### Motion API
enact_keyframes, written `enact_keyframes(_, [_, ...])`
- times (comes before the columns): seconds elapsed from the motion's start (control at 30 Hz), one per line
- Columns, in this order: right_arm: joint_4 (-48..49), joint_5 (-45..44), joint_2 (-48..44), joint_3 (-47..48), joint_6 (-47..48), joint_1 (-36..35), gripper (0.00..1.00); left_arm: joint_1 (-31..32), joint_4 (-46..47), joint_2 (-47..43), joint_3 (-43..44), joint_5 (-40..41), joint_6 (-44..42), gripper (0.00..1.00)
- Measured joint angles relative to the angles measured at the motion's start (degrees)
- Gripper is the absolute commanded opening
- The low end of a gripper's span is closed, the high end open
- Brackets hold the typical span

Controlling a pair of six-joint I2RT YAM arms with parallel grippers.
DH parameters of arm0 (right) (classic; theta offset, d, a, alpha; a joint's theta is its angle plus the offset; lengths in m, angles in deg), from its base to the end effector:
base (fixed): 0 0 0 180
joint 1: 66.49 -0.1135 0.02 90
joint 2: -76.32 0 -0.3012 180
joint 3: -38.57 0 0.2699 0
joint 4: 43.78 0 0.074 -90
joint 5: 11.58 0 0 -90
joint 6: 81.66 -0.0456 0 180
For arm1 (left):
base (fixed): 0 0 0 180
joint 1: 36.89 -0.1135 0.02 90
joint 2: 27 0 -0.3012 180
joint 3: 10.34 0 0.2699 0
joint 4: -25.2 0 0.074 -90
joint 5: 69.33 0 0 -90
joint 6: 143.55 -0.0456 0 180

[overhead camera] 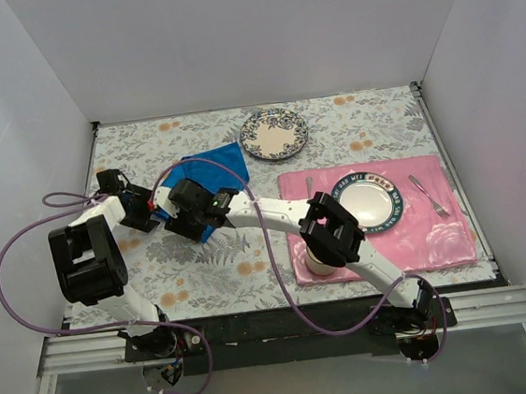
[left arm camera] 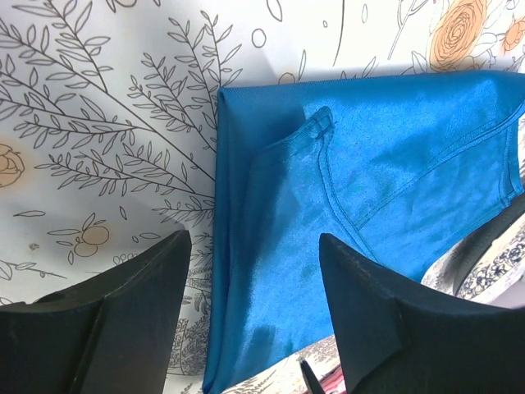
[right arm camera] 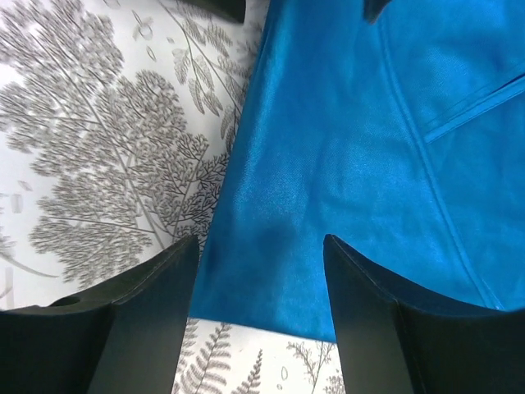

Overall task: Fold the napkin, place the utensils inside, and roll it up
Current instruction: Roll the napkin with the utensil

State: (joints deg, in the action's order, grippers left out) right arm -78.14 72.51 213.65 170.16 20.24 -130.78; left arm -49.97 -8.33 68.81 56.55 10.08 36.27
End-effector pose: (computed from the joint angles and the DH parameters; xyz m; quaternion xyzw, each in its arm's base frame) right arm 0.2651 0.5397 0.2138 -0.5415 0.7260 0.1440 0.3986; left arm 0.3347 0.0692 0.1773 -0.7426 0.6199 -0.2174 0.1302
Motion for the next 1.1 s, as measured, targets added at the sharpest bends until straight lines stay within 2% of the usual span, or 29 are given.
enact_keyframes(0.17, [1.0,-0.8,3.1,0.0,1.8,-0.2,0.7,-0.1,1.3,0.0,-0.6,-0.5,0.7,0.64])
enact_keyframes(0.6, [2.6,-2.1,3.8,0.8,2.7,-1.0,0.73,-0.2,2.4,-0.1,-1.1,-1.2,1.5,0.66])
enact_keyframes(0.7, [2.8,-2.1,3.8,0.8,1.4,-1.0,0.7,-0.2,2.1,-0.4,-1.1,-0.8,1.5,0.67])
enact_keyframes(0.87, [3.6,-1.6,4.3,0.8,-1.5,-0.6,0.57,-0.2,1.1,-2.2,-1.3,0.0,1.4,0.7])
enact_keyframes(1.1, [4.7,-1.5,4.6,0.6,-4.1,0.2,0.57,-0.2,0.7,-4.0,-3.3,-0.2,1.5,0.71])
